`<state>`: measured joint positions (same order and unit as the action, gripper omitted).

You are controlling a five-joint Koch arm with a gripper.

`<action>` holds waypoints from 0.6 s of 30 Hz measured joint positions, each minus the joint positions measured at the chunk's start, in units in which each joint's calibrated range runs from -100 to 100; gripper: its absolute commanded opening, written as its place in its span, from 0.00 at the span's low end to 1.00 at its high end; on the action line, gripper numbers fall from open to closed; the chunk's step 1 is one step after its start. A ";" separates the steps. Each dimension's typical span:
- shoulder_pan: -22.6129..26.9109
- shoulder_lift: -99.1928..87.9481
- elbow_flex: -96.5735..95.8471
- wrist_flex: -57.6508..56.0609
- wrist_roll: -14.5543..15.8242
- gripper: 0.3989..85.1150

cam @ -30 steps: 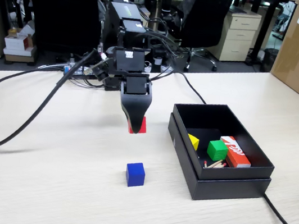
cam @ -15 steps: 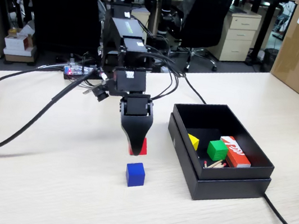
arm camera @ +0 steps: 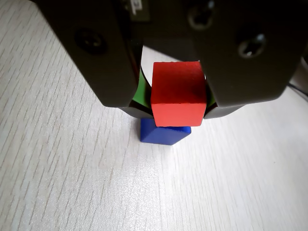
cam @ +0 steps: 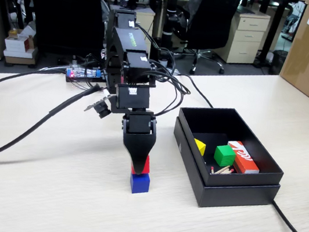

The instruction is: Put the red cube on top of the blue cube

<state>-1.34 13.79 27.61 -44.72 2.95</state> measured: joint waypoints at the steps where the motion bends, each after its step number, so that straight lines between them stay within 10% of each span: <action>1: 0.00 0.00 -0.09 0.00 0.00 0.08; 18: 0.15 0.39 0.00 0.00 0.00 0.54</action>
<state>-1.20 14.17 27.61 -44.72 2.95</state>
